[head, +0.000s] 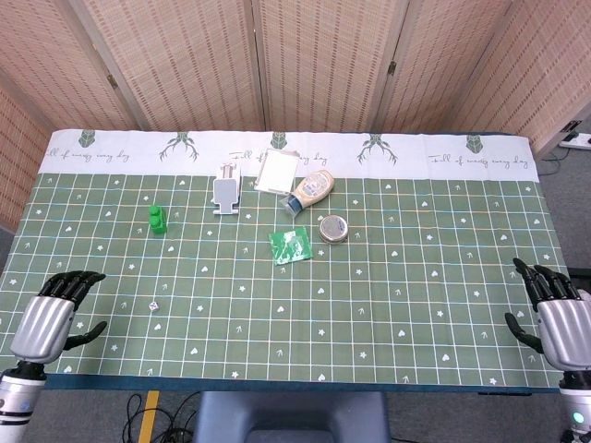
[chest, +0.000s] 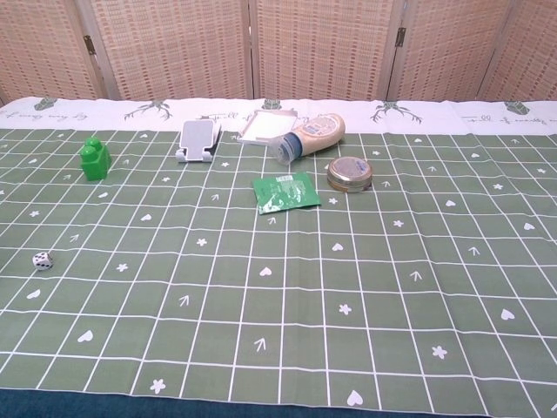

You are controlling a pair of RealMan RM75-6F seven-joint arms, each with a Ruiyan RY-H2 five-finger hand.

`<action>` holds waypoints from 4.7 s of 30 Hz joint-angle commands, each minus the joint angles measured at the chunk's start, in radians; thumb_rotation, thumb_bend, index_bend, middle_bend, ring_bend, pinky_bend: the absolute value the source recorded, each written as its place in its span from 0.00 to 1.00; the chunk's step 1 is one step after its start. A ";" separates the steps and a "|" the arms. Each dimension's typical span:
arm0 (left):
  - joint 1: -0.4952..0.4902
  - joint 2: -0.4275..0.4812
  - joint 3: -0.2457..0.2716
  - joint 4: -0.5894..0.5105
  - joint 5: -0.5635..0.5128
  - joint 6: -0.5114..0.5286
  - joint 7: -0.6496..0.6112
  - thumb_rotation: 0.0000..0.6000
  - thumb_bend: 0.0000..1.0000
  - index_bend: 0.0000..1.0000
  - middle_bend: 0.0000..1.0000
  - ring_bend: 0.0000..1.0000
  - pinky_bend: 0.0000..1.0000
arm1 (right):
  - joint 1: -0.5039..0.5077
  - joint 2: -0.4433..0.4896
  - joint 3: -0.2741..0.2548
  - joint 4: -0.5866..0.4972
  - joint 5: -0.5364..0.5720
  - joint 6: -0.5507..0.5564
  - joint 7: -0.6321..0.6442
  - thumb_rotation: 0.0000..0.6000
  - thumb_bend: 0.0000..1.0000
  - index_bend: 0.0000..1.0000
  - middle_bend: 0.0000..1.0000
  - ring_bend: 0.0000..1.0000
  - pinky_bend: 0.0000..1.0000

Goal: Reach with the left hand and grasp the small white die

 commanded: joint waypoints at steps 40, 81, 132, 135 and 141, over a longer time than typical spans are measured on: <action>-0.294 -0.197 0.004 0.173 -0.264 -0.515 0.154 1.00 0.22 0.46 0.90 0.80 0.91 | -0.015 0.000 0.002 0.032 0.008 0.011 0.044 1.00 0.23 0.10 0.26 0.16 0.21; -0.340 -0.278 -0.007 0.278 -0.428 -0.538 0.254 1.00 0.32 0.51 0.90 0.80 0.91 | -0.025 -0.008 0.003 0.055 0.028 0.008 0.062 1.00 0.23 0.11 0.26 0.16 0.21; -0.351 -0.251 -0.143 0.065 -0.102 -0.120 -0.087 1.00 0.39 0.46 0.91 0.81 0.91 | -0.037 -0.021 -0.003 0.085 0.034 0.007 0.100 1.00 0.23 0.12 0.26 0.16 0.21; -0.347 -0.274 -0.191 0.053 -0.105 -0.051 -0.164 1.00 0.34 0.26 0.91 0.81 0.91 | -0.040 -0.024 -0.001 0.092 0.038 0.009 0.102 1.00 0.23 0.12 0.27 0.16 0.21; -0.352 -0.220 -0.172 -0.009 -0.115 -0.098 -0.080 1.00 0.23 0.13 0.91 0.80 0.91 | -0.041 -0.021 -0.002 0.098 0.038 0.008 0.109 1.00 0.23 0.12 0.27 0.16 0.21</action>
